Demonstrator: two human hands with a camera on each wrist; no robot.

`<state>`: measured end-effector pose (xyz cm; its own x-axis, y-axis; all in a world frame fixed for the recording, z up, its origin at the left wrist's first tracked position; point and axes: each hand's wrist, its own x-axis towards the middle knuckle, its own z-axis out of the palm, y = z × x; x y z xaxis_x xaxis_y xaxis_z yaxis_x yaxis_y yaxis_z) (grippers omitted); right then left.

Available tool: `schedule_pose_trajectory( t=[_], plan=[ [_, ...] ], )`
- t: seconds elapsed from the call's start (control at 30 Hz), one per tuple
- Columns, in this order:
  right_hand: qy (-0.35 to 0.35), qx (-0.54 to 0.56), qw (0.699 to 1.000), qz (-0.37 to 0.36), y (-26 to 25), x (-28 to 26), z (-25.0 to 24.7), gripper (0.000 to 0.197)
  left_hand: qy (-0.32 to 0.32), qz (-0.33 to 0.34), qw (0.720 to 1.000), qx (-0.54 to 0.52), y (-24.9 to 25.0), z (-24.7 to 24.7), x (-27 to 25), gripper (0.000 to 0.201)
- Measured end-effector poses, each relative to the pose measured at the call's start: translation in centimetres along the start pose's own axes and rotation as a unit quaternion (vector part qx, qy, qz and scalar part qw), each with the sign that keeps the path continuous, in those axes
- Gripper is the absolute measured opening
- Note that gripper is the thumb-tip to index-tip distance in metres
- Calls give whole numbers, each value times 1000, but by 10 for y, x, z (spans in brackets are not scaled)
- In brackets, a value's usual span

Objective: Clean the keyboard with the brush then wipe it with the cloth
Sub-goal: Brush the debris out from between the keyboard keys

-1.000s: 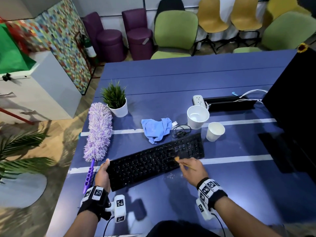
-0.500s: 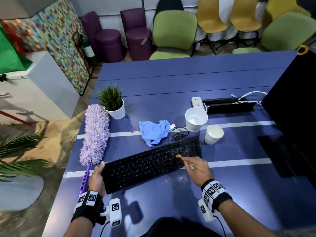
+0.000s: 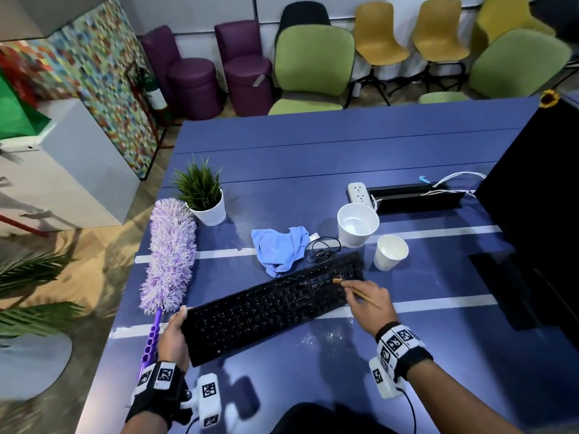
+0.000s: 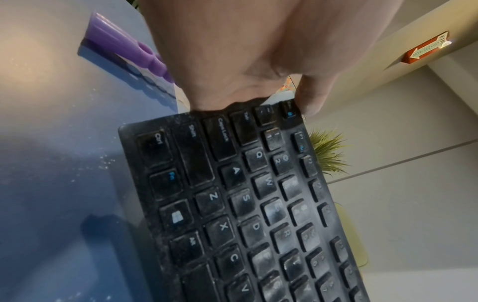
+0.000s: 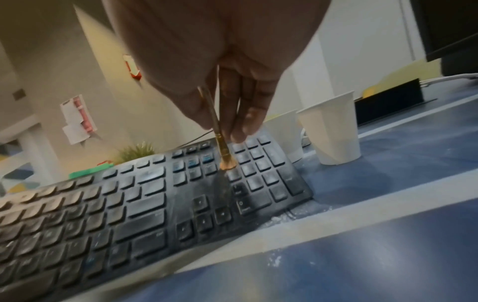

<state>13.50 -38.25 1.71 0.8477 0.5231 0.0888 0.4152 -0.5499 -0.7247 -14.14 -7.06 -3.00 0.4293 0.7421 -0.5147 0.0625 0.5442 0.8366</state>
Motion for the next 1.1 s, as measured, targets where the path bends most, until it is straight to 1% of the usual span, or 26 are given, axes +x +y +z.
schedule_pose_trajectory(
  t=[0.07,0.1,0.13,0.17,0.27,0.3,0.37,0.4,0.43,0.47,0.5,0.53,0.57,0.6,0.67,0.7,0.73,0.8,0.83,0.9,0.97,1.0,1.03,1.1],
  plan=[
    [12,-26,998,49,5,5,-1,19,-6,12,1000,0,-2,1,0,62],
    [20,-35,997,64,8,6,-3,19,-9,13,1000,-4,-3,2,0,58],
    [22,-37,997,63,9,7,-5,20,-8,12,1000,-9,-3,2,-1,56],
    [12,-34,998,49,10,8,-5,20,-9,10,1000,-14,-2,3,-2,52],
    [-79,-32,996,-6,4,6,-5,18,-24,4,999,-26,0,5,-9,35],
    [-76,-34,996,-17,2,8,-6,19,-23,2,999,-27,0,6,-10,32],
    [-4,-19,1000,-17,-1,16,-8,19,-19,-3,999,-29,2,7,-12,30],
    [21,-11,1000,-13,-2,20,-9,19,-16,-5,999,-33,2,7,-12,29],
    [26,-9,1000,-12,-1,22,-9,18,-14,-8,999,-37,3,7,-11,28],
    [10,-21,1000,-12,1,22,-7,17,-11,-8,999,-39,3,6,-10,28],
    [-23,-45,999,-3,3,20,-6,17,-10,-7,999,-40,3,7,-11,28],
    [-49,-71,996,3,4,15,-5,17,-7,-7,999,-40,3,7,-10,27],
    [-54,-84,995,3,4,12,-4,18,-3,-5,999,-40,3,8,-10,28],
    [-39,-79,996,-8,5,9,-4,18,3,-3,999,-38,2,8,-9,31],
    [19,-28,999,-29,3,7,-5,19,8,-1,999,-41,2,7,-9,37],
    [34,-17,999,-23,3,7,-4,19,8,-1,999,-43,1,8,-9,41],
    [20,-26,999,-3,6,6,-3,17,11,-3,999,-40,1,8,-10,46],
    [-55,-75,994,50,14,2,2,15,20,0,999,-37,0,8,-10,56],
    [-71,-79,992,64,17,-1,4,15,24,3,999,-36,0,7,-10,60],
    [-75,-51,995,52,18,-9,7,15,30,2,999,-39,0,6,-11,67],
    [-109,-37,993,16,13,-15,11,18,35,4,999,-33,-1,3,-10,72],
    [-126,-41,991,15,11,-18,10,19,35,1,999,-29,0,4,-12,70],
    [-120,-46,991,25,12,-19,9,20,38,-3,999,-26,0,5,-12,66],
    [-67,-51,994,68,17,-16,4,22,39,-4,999,-23,-3,2,-10,63]
  ],
)
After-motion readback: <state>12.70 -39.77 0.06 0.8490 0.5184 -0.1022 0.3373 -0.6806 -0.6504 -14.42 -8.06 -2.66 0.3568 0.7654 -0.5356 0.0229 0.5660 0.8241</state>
